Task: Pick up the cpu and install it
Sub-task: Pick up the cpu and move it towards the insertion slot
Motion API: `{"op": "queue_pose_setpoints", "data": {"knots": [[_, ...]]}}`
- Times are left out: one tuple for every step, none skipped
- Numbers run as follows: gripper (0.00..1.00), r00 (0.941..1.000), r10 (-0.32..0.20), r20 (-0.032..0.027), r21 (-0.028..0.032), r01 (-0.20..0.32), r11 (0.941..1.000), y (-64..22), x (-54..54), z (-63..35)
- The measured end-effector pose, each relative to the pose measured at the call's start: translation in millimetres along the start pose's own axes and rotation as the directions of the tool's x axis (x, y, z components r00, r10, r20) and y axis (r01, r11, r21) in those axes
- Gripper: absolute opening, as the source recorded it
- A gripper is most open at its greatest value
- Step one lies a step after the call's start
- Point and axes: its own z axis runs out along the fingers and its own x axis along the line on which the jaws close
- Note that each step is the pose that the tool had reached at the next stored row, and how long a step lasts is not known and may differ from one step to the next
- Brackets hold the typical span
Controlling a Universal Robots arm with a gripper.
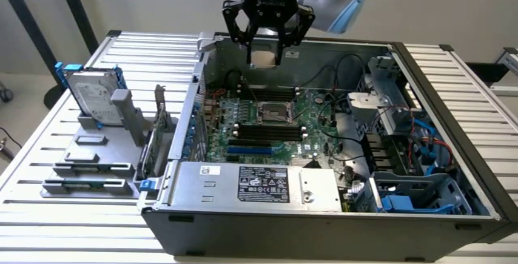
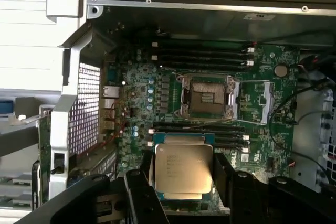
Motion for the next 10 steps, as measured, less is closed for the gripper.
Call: {"op": "queue_pose_setpoints", "data": {"knots": [[0.55,1.0,0.0,0.0,0.0,0.0,1.0,3.0,-3.1,1.9],[0.55,1.0,0.0,0.0,0.0,0.0,1.0,5.9,-6.3,3.7],[0.55,1.0,0.0,-0.0001,0.0,0.0,1.0,8.8,-9.7,5.7],[0.55,1.0,0.0,-0.0001,-0.0001,0.0,1.0,11.3,-12.9,7.6],[0.55,1.0,0.0,-0.0001,-0.0001,0.0,1.0,13.7,-15.9,9.4],[0.55,1.0,0.0,-0.0003,0.0,0.0,1.0,15.9,-18.7,11.2],[0.55,1.0,0.0,-0.0003,-0.0001,0.0,1.0,17.9,-21.2,13.0],[0.55,1.0,0.0,-0.0004,-0.0001,0.0,1.0,20.2,-23.5,15.1],[0.55,1.0,0.0,-0.0005,0.0,0.0,1.0,22.3,-25.1,16.9],[0.55,1.0,0.0,-0.0008,0.0,0.0,1.0,24.4,-26.6,18.7]]}}
